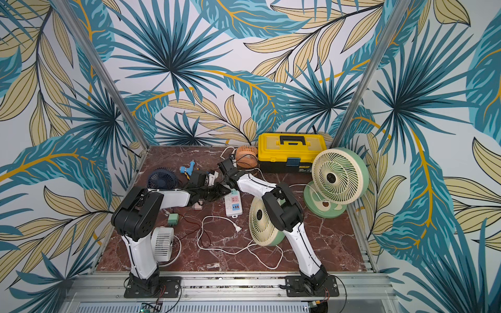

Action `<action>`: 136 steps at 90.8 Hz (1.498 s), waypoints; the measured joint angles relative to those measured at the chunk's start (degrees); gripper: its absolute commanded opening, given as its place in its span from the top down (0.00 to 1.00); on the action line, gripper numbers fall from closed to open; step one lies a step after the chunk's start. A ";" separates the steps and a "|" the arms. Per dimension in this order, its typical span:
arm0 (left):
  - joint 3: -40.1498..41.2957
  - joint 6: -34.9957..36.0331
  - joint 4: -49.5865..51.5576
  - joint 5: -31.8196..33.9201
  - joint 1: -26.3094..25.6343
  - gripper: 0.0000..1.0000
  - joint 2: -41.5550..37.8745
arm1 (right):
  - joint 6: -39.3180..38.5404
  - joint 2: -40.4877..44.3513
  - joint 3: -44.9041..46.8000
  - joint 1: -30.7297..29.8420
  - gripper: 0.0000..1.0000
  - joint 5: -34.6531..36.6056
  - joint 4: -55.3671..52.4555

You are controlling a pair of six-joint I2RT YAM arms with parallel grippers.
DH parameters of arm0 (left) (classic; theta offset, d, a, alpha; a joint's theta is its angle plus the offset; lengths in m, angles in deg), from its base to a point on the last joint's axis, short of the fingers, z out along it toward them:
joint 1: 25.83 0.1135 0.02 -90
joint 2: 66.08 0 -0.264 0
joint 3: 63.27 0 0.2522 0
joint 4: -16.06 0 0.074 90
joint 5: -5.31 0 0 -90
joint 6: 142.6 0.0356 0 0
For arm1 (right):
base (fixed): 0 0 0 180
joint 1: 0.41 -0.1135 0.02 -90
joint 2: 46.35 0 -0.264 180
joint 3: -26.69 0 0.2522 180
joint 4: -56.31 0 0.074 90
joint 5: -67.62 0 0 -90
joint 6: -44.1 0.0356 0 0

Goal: Unplug the desk fan from the power strip
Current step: Remove the plug from the socket.

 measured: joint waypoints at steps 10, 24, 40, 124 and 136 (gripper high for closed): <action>-0.28 0.42 0.55 0.15 -0.09 0.79 -0.02 | 1.25 0.68 1.84 0.22 0.96 -0.72 2.16; -0.44 0.87 0.81 0.52 -0.26 0.79 0.00 | 1.84 1.09 2.73 0.37 0.96 -1.09 3.15; -0.44 0.72 0.74 0.52 -0.26 0.78 -0.02 | 1.33 0.72 0.17 -0.44 0.96 2.08 -0.33; 1.27 -4.17 -8.07 -1.46 0.52 0.72 1.90 | 2.93 8.87 7.32 -1.57 0.95 2.84 1.44; 1.77 -4.09 -8.61 -0.92 0.42 0.70 1.42 | 2.84 10.91 8.35 -1.25 0.95 3.52 1.11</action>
